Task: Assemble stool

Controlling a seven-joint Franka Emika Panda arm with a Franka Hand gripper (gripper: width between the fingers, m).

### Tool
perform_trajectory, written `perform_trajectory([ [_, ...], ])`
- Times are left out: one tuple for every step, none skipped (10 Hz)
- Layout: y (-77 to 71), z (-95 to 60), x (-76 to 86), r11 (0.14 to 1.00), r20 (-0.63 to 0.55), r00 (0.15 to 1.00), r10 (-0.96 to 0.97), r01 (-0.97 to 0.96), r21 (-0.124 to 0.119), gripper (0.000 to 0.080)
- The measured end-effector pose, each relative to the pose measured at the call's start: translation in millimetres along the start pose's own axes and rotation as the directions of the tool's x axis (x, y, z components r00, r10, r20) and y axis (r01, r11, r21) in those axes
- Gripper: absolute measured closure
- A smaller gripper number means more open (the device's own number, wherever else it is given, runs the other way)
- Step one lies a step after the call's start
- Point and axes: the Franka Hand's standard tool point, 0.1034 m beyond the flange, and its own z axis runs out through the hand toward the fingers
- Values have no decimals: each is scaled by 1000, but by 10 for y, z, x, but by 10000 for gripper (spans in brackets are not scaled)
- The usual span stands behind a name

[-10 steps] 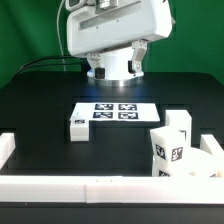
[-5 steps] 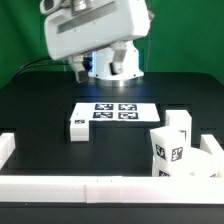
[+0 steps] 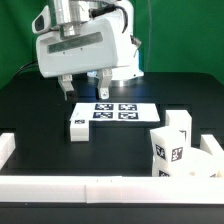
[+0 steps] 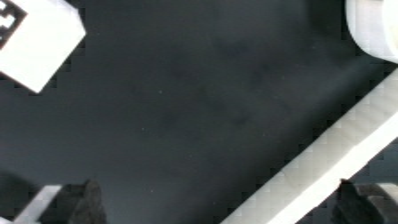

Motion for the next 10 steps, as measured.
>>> perform_trajectory([
  [9, 10, -8, 999, 2, 999, -33, 33, -3, 151],
  [5, 20, -9, 980, 17, 980, -199, 199, -13, 151],
  [29, 100, -29, 943, 51, 942, -331, 333, -18, 151],
  [44, 211, -100, 885, 89, 883, -461, 465, -29, 151],
  [51, 247, -142, 858, 102, 855, -508, 513, -29, 151],
  [63, 227, -106, 827, 98, 825, -557, 562, -26, 151],
  [80, 226, -90, 789, 100, 787, -609, 614, -27, 151],
  [90, 226, -84, 754, 104, 751, -651, 657, -26, 151],
  [120, 234, -75, 705, 115, 702, -703, 709, -23, 151],
  [202, 309, -170, 702, 200, 688, -697, 712, 0, 151],
])
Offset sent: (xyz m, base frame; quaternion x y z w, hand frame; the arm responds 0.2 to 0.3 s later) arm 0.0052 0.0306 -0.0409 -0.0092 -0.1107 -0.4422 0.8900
